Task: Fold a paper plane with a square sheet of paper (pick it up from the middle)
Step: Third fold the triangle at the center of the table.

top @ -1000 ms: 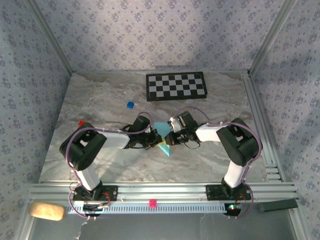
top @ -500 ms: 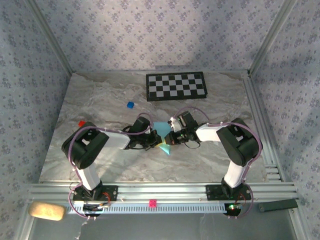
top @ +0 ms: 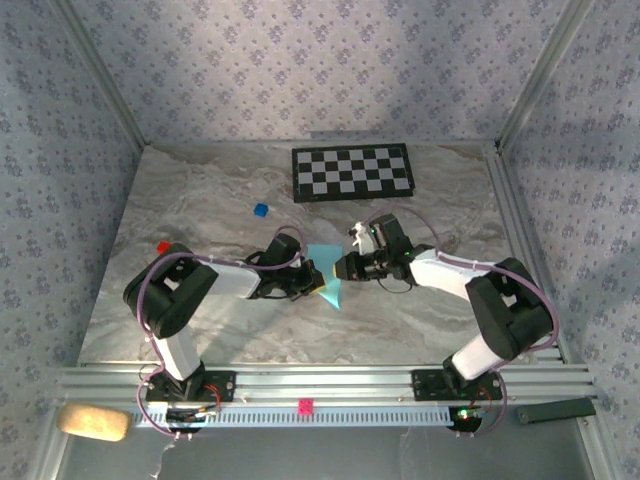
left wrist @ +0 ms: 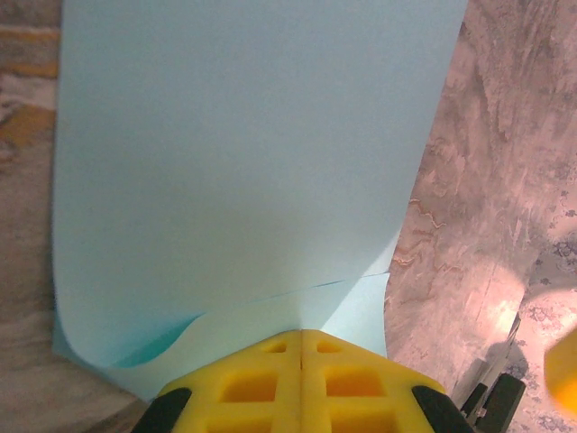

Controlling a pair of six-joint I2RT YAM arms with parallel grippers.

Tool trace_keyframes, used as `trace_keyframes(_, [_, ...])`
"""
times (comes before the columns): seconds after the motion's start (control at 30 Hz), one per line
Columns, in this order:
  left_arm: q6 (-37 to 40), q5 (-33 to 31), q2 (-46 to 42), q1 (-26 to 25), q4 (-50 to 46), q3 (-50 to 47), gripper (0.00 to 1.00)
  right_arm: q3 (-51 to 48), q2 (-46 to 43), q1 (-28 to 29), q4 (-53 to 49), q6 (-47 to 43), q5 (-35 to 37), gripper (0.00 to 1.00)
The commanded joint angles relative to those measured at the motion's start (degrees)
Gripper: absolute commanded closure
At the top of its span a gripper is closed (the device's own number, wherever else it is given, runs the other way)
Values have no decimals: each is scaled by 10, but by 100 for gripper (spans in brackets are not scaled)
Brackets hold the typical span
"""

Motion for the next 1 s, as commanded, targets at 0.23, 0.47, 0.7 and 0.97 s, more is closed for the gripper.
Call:
trace_keyframes(0.23, [18, -27, 7, -5, -45, -7, 100, 32, 40, 74, -93, 8, -3, 95])
trace_keyframes(0.47, [19, -25, 8, -5, -47, -5, 100, 64, 81, 95, -113, 1, 19, 96])
trace_keyframes(0.7, [22, -26, 6, -5, -51, -6, 100, 66, 100, 94, -126, 2, 47, 96])
trace_keyframes(0.97, [23, -28, 7, -5, -55, -4, 100, 48, 102, 92, -126, 2, 39, 96])
